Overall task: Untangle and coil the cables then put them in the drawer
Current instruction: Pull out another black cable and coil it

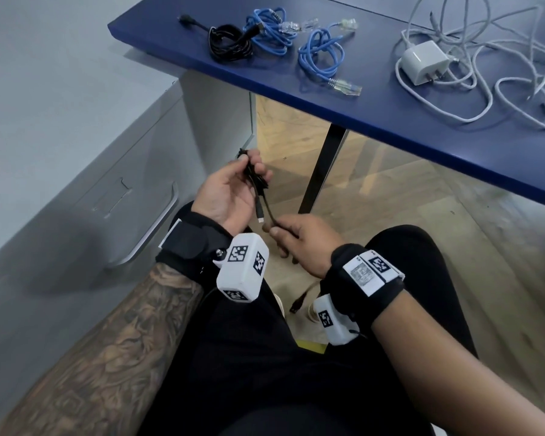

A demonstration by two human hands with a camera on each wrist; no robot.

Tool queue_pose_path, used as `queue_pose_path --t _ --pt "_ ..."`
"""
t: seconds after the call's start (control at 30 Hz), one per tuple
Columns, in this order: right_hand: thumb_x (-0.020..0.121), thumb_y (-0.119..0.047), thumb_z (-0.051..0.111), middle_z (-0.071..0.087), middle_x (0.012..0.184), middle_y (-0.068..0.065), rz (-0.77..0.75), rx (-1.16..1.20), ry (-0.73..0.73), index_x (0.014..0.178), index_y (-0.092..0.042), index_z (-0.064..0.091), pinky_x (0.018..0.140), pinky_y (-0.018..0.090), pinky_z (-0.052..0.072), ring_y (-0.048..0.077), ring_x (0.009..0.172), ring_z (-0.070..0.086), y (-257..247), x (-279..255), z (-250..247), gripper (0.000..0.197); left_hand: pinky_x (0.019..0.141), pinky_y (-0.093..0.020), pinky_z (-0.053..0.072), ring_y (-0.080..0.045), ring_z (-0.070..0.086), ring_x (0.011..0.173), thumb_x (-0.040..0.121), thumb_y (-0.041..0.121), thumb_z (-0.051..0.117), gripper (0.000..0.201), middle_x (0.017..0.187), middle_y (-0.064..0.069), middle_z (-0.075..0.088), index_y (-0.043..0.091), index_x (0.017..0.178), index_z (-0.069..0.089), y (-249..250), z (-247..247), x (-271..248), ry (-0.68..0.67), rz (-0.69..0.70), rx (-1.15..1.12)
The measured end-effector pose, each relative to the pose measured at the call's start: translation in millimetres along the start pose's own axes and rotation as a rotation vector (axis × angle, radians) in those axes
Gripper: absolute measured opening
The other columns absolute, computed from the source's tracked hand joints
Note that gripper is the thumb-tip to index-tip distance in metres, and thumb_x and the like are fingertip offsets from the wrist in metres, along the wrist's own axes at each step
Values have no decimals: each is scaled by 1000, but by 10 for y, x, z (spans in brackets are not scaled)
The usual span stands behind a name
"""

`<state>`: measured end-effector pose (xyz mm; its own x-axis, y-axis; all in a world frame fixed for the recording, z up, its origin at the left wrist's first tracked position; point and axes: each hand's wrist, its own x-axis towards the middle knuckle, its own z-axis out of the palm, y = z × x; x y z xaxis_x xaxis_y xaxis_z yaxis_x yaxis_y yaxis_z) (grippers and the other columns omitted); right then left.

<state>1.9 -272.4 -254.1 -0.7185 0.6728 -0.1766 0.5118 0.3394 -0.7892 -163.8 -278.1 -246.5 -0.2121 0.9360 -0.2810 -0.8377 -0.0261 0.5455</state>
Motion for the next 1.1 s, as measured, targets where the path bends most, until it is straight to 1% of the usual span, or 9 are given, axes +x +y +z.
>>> queue_pose_path --t 0.17,0.27,0.37,0.53,0.67,0.73,0.8,0.9,1.1 --pt "100 -27 52 51 64 -9 -66 -239 -3 74 -25 50 62 29 32 5 61 47 -108 -12 -72 26 77 -29 53 -16 61 71 98 -1 47 14 80 -7 64 -1 99 61 -140 -83 23 36 181 534" --pt "96 -31 55 66 78 -8 -70 -250 164 91 -24 67 68 32 48 14 73 59 -121 -25 -277 15 71 -21 52 -12 62 68 96 -2 50 14 77 -9 65 -5 103 63 -166 -104 -5 -69 144 879" --pt "93 -29 61 66 76 -15 -121 -245 291 93 -26 72 70 33 53 7 73 60 -103 -48 -445 12 66 -24 49 -18 59 64 98 11 50 22 71 -11 62 0 87 65 -185 -15 -86 -255 29 997" --pt "92 -27 68 66 87 -9 -136 -129 484 101 -23 76 76 17 48 4 83 60 -2 -75 -613 13 54 -29 43 -14 39 44 99 29 49 36 53 -3 46 2 79 62 -138 133 -198 -315 -197 839" --pt "99 -30 56 67 80 2 -54 120 431 98 -17 76 74 36 49 11 78 60 34 -52 -555 24 48 -24 37 -7 30 39 101 26 42 37 48 5 36 7 73 58 -83 186 -205 -329 -243 515" --pt "101 -31 53 58 66 -2 -37 258 358 85 -15 71 63 32 44 5 66 51 -5 -76 -488 29 48 -22 37 -5 30 39 102 28 39 39 47 7 36 10 73 57 -77 209 -201 -311 -265 406" --pt "96 -23 62 70 79 4 -51 424 289 97 -13 72 75 29 52 6 78 59 -32 -94 -431 14 50 -22 39 -5 32 39 103 30 38 38 48 8 37 10 75 57 -78 194 -208 -308 -284 352" --pt "84 -18 72 69 102 29 -25 527 212 103 -9 70 94 47 52 22 91 64 -1 -105 -426 21 53 -23 44 -6 37 41 103 29 37 38 51 5 41 9 79 59 -95 147 -230 -324 -315 375" --pt "89 -3 69 57 55 -21 22 389 189 85 -9 63 63 11 43 -6 55 51 45 -152 -460 10 51 -19 39 -12 41 46 97 29 48 35 54 -1 46 1 80 59 -99 126 -199 -300 -220 671"
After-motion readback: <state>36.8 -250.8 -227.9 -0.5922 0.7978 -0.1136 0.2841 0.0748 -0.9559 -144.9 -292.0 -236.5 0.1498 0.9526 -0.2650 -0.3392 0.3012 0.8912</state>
